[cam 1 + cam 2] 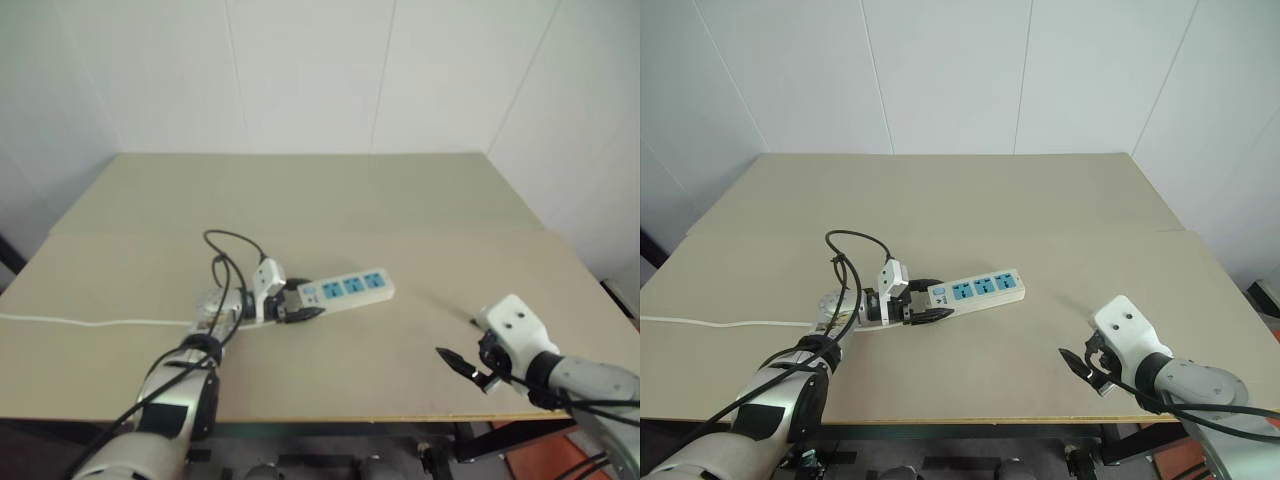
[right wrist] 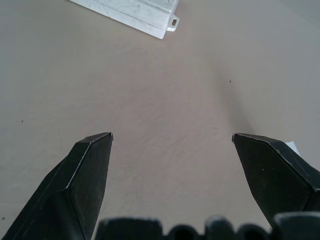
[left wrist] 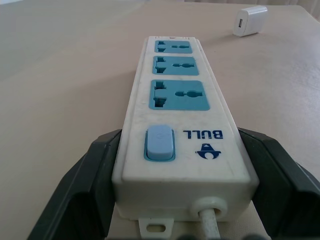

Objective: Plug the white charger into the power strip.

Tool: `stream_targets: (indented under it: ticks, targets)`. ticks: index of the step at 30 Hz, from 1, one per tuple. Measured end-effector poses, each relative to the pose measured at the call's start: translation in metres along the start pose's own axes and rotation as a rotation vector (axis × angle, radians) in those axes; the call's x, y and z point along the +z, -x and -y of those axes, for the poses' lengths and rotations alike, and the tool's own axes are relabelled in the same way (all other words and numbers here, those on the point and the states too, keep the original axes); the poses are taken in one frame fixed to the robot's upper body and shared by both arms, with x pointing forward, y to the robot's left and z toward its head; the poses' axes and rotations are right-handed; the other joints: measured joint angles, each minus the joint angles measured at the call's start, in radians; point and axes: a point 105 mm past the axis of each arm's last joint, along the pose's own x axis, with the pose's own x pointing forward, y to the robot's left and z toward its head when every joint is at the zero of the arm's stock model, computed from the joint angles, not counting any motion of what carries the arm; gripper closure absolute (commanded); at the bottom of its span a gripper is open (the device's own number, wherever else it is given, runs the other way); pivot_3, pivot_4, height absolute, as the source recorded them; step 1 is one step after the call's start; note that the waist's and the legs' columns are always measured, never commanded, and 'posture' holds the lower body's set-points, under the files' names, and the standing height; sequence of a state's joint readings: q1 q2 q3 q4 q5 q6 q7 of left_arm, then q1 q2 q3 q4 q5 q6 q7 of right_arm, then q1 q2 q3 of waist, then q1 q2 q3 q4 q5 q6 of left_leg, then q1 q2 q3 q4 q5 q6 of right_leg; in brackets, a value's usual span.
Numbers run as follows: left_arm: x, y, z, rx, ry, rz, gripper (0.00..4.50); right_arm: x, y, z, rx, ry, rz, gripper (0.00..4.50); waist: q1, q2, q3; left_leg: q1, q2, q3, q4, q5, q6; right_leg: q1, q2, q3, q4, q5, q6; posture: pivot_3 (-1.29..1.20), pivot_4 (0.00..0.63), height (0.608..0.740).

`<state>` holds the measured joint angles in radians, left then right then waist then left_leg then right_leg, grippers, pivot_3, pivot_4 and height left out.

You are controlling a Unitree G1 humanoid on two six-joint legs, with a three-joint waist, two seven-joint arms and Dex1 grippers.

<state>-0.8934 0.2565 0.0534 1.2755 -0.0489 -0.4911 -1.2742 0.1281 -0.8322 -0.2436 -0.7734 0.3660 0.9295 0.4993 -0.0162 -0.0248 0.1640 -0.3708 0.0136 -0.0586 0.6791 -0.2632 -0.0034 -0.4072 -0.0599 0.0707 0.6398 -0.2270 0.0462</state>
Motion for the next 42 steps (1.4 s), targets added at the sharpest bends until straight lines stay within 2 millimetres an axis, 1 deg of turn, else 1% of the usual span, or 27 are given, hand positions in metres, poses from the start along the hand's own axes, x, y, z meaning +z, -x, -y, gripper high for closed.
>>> stream_targets:
  ticks: [3,5,7,9,10,13,15,18,21,24,26,30,35,42]
  targets:
    - [0.0,0.001,0.004,-0.037,0.0,0.0,1.24,0.0,0.001,0.003,0.004,0.01,-0.018,0.0,-0.001,0.0,0.0,0.0,0.0,0.0,-0.001,0.0,0.0,0.0,0.0,0.0,0.0,0.0,0.0,0.0,0.15,0.74]
    - [0.0,0.003,0.007,-0.076,-0.013,-0.003,1.24,0.004,0.004,0.008,0.04,0.015,-0.071,0.0,-0.005,0.0,0.0,0.0,0.0,0.0,-0.001,0.0,0.0,0.0,0.0,0.0,-0.001,0.0,0.0,0.0,0.15,0.74]
    - [0.0,0.003,0.013,-0.133,-0.027,-0.007,1.24,0.015,0.011,0.024,0.036,0.038,-0.113,0.0,-0.003,0.0,0.0,0.0,0.0,0.0,-0.001,0.0,0.0,0.0,0.0,-0.001,-0.001,0.0,0.0,0.0,0.15,0.74]
    - [0.0,0.005,0.019,-0.191,-0.032,-0.007,1.24,0.031,0.019,0.042,0.041,0.069,-0.168,0.0,-0.003,0.001,0.0,0.0,0.0,0.0,-0.002,0.0,0.0,0.0,0.0,-0.001,-0.002,0.0,-0.001,0.0,0.15,0.74]
    - [0.0,0.005,0.021,-0.208,-0.031,-0.007,1.24,0.035,0.021,0.046,0.039,0.076,-0.18,0.0,-0.002,0.001,0.0,0.0,0.001,-0.001,-0.003,0.0,0.0,0.0,0.0,-0.001,-0.003,0.0,-0.001,0.0,0.15,0.74]
    - [0.001,0.007,0.028,-0.282,-0.041,-0.012,1.24,0.046,0.021,0.061,0.073,0.112,-0.278,0.0,-0.004,0.001,0.001,-0.001,0.001,0.0,-0.003,-0.001,0.001,-0.001,0.0,-0.001,-0.004,0.0,-0.001,0.0,0.15,0.74]
    - [0.001,0.007,0.032,-0.325,-0.045,-0.02,1.24,0.05,0.012,0.07,0.106,0.125,-0.34,0.0,-0.005,0.001,0.001,-0.002,0.002,0.0,-0.002,-0.001,0.001,-0.001,0.0,-0.001,-0.006,0.0,-0.001,0.0,0.15,0.74]
    - [0.003,0.005,0.034,-0.348,-0.051,-0.021,1.24,0.045,-0.004,0.075,0.161,0.119,-0.417,0.0,-0.005,0.001,0.001,-0.006,0.001,0.0,-0.001,-0.001,0.001,-0.004,0.0,-0.001,-0.007,0.001,0.001,0.0,0.15,0.74]
    - [0.007,0.002,0.035,-0.366,-0.066,-0.019,1.24,0.038,-0.02,0.078,0.203,0.123,-0.484,0.0,-0.001,0.001,0.0,-0.018,0.001,0.0,0.002,0.0,0.001,-0.016,-0.001,-0.001,-0.005,0.003,0.002,0.0,0.15,0.74]
    - [0.007,0.002,0.037,-0.373,-0.074,-0.012,1.24,0.028,-0.036,0.08,0.241,0.143,-0.562,0.0,0.003,0.002,0.0,-0.019,0.0,0.0,0.002,0.0,0.001,-0.017,-0.001,-0.001,-0.005,0.003,0.002,0.0,0.15,0.74]
    - [0.007,0.001,0.039,-0.374,-0.074,-0.006,1.24,0.021,-0.041,0.084,0.246,0.15,-0.601,0.0,0.004,0.002,0.0,-0.019,0.0,0.001,0.002,0.0,0.001,-0.017,-0.001,-0.001,-0.006,0.003,0.002,0.0,0.15,0.74]
    - [0.007,0.002,0.04,-0.377,-0.08,-0.005,1.24,0.012,-0.048,0.09,0.246,0.18,-0.667,0.0,0.003,0.002,0.0,-0.018,0.0,0.001,0.002,0.0,0.001,-0.017,-0.001,-0.001,-0.005,0.003,0.002,0.0,0.15,0.74]
    - [0.006,0.003,0.04,-0.375,-0.083,-0.003,1.24,0.002,-0.054,0.095,0.246,0.159,-0.705,0.0,0.002,0.002,0.0,-0.018,0.0,0.001,0.003,0.0,0.0,-0.017,-0.001,-0.001,-0.003,0.003,0.002,0.0,0.15,0.74]
    - [0.005,0.003,0.041,-0.367,-0.089,-0.002,1.24,-0.007,-0.059,0.095,0.259,0.137,-0.734,0.0,0.002,0.003,0.0,-0.017,0.0,0.001,0.003,0.0,0.0,-0.017,-0.001,-0.001,-0.001,0.003,0.001,0.0,0.15,0.74]
